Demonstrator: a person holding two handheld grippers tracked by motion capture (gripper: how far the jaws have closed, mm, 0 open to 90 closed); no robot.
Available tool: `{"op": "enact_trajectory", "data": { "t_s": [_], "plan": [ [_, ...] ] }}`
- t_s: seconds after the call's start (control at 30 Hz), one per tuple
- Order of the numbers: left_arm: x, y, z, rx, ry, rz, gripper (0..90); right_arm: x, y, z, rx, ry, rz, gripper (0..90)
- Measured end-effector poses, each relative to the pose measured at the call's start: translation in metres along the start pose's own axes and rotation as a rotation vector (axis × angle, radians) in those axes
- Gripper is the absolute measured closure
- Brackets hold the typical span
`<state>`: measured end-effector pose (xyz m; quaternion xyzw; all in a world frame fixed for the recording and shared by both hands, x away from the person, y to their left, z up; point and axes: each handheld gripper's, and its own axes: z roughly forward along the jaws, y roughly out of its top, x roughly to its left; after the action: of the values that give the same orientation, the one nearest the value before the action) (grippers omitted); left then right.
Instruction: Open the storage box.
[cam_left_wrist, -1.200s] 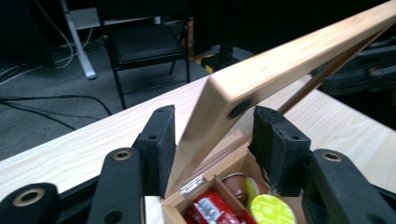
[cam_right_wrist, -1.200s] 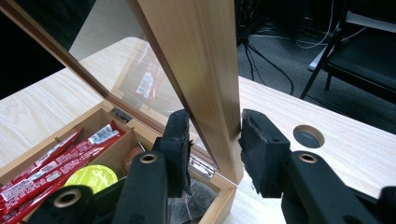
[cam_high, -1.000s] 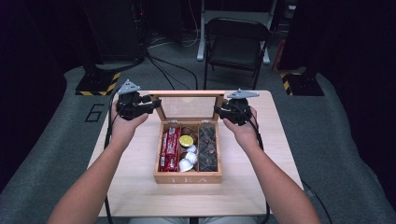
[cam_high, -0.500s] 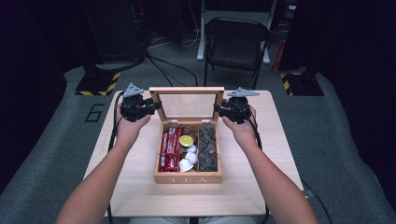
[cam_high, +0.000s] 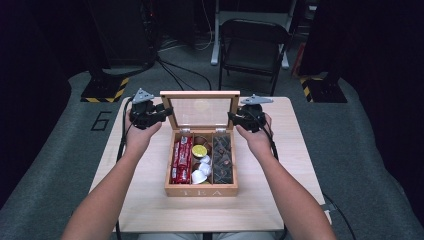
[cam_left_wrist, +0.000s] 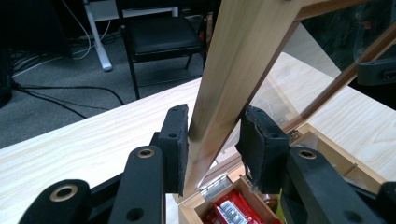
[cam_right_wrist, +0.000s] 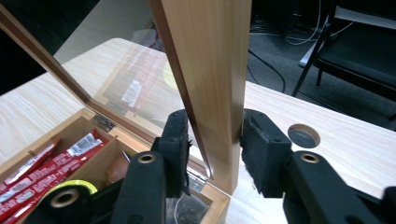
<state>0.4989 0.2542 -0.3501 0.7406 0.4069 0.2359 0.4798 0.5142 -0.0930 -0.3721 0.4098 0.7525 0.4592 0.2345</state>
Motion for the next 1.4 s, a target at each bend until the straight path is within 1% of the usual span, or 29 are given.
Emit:
{"op": "enact_trajectory", "data": {
  "t_s": [0.03, 0.1, 0.13, 0.2, 0.3, 0.37, 0.4, 0.43, 0.57, 0.7, 0.73, 0.8, 0.83, 0.87, 0.9, 0.93, 0.97, 1.0, 1.1, 1.13, 1.2, 1.27, 1.4],
  "plan": [
    [0.001, -0.002, 0.003, 0.016, -0.003, 0.002, 62.1, 0.0, 0.0, 0.0, 0.001, 0.001, -0.001, 62.9],
    [0.001, -0.004, 0.004, 0.019, -0.002, 0.0, 61.4, 0.0, 0.001, 0.0, 0.007, -0.002, 0.0, 63.0],
    [0.002, -0.006, 0.008, 0.025, -0.002, -0.003, 61.1, 0.0, 0.001, 0.0, 0.008, -0.001, 0.0, 63.0],
    [0.002, -0.009, 0.011, 0.021, -0.005, -0.01, 60.0, 0.0, 0.001, 0.0, 0.009, 0.0, 0.006, 63.1],
    [0.003, -0.012, 0.016, 0.027, -0.011, -0.004, 56.4, 0.0, 0.001, 0.001, 0.005, -0.002, 0.004, 63.2],
    [0.004, -0.013, 0.019, 0.033, -0.014, -0.003, 55.5, -0.001, 0.001, 0.001, 0.007, -0.002, 0.001, 63.3],
    [0.004, -0.015, 0.021, 0.026, -0.014, -0.009, 55.3, -0.001, 0.002, 0.001, 0.008, -0.001, -0.004, 63.3],
    [0.005, -0.015, 0.022, 0.03, -0.016, -0.011, 55.4, -0.001, 0.002, 0.001, 0.008, 0.0, -0.006, 63.3],
    [0.006, -0.018, 0.027, 0.04, -0.008, -0.019, 55.9, -0.002, 0.002, 0.002, 0.005, -0.003, 0.002, 63.4],
    [0.007, -0.017, 0.028, 0.045, -0.007, -0.016, 56.4, -0.002, 0.003, 0.003, 0.004, -0.003, 0.007, 63.3],
    [0.008, -0.017, 0.028, 0.049, 0.0, -0.002, 58.4, -0.003, 0.003, 0.004, 0.002, -0.004, 0.013, 63.3],
    [0.009, -0.018, 0.027, 0.055, 0.005, -0.002, 62.5, -0.003, 0.003, 0.004, 0.0, -0.003, 0.016, 63.3],
    [0.009, -0.018, 0.027, 0.061, -0.001, -0.008, 63.4, -0.004, 0.003, 0.005, -0.007, -0.005, 0.018, 63.0],
    [0.011, -0.019, 0.028, 0.056, -0.004, -0.016, 63.3, -0.004, 0.002, 0.006, -0.009, -0.007, 0.02, 62.7],
    [0.011, -0.019, 0.028, 0.056, -0.004, -0.016, 63.4, -0.004, 0.002, 0.006, -0.009, -0.007, 0.02, 62.7],
    [0.009, -0.019, 0.029, 0.053, 0.009, -0.016, 63.6, -0.004, 0.001, 0.009, 0.001, -0.009, 0.013, 62.6],
    [0.009, -0.019, 0.029, 0.053, 0.009, -0.016, 63.7, -0.004, 0.001, 0.009, 0.001, -0.009, 0.013, 62.6],
    [0.009, -0.019, 0.029, 0.058, 0.013, -0.009, 63.8, -0.004, -0.001, 0.012, 0.019, -0.018, 0.011, 62.4],
    [0.009, -0.019, 0.029, 0.058, 0.012, -0.01, 64.0, -0.004, -0.004, 0.015, 0.026, -0.021, 0.012, 61.9],
    [0.009, -0.019, 0.029, 0.056, 0.014, -0.011, 64.1, -0.005, -0.008, 0.018, 0.037, -0.021, 0.023, 61.2],
    [0.009, -0.019, 0.03, 0.054, 0.015, -0.013, 64.1, -0.005, -0.009, 0.02, 0.041, -0.017, 0.024, 61.1],
    [0.009, -0.019, 0.03, 0.053, 0.018, -0.015, 64.2, -0.007, -0.014, 0.025, 0.059, -0.019, 0.023, 61.2],
    [0.01, -0.019, 0.031, 0.05, 0.018, -0.016, 64.2, -0.007, -0.017, 0.028, 0.062, -0.022, 0.035, 61.1]
  ]
}}
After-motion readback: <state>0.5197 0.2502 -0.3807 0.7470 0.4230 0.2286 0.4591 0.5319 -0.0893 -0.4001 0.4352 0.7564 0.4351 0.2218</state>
